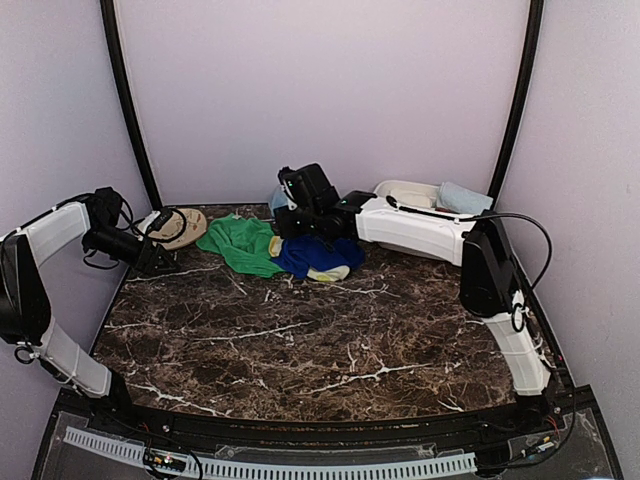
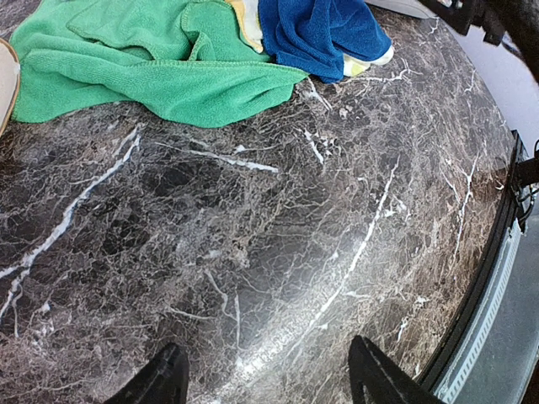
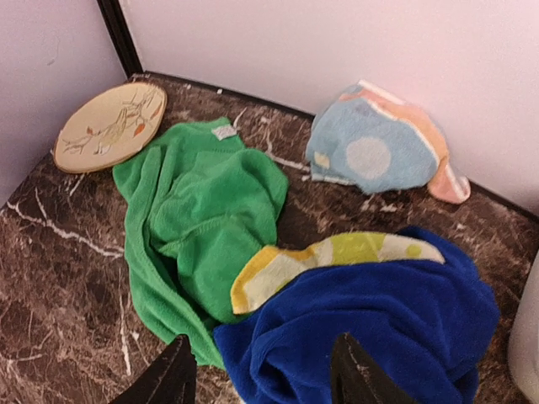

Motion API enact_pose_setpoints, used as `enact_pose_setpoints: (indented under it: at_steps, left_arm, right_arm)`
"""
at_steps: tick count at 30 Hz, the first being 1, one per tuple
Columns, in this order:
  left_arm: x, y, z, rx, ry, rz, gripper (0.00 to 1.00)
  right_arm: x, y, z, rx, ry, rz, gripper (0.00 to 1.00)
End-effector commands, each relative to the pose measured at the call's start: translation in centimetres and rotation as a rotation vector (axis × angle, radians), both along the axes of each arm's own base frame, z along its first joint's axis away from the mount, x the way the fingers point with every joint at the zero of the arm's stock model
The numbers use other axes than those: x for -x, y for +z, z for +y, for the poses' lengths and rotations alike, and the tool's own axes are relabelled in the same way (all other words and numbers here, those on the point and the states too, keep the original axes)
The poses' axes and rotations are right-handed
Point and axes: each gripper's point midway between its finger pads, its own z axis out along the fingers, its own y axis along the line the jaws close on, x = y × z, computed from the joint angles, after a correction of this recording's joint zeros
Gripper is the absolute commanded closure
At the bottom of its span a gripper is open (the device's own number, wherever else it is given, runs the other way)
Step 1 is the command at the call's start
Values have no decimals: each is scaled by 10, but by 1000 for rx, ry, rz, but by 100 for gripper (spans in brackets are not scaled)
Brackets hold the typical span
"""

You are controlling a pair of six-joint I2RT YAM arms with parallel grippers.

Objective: Roll the towels
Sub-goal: Pick up the towel from the towel pile.

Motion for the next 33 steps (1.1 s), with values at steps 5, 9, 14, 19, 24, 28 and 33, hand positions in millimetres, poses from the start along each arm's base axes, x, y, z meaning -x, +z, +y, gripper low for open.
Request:
enact_pose_setpoints:
  at_steps: [5,9,14,19,24,28,33]
  left_arm:
    - [8,-2,-2,17,-10,23,33]
    - [8,-2,-2,17,-10,23,33]
    - [8,-1,-2,17,-11,23,33]
    - [7,-1,-2,17,-10,25,33]
    - [5,-1,-1,19,-6,32,33]
    - [4,0,-1,20,-6,33,33]
    - [4,-2,-1,21,-5,39,33]
  right_arm:
    - [32,-60,16,6,53,158,51]
    - [26,-78,14,-5,46,211,54]
    - [16,-105,9,-25,43,297,56]
    - [12,-119,8,-31,56,328,62]
    - [5,-112,13,-55,71,320,76]
    - [-2,-102,14,-82,79,307,93]
    - [-12,-71,13,-145,91,272,100]
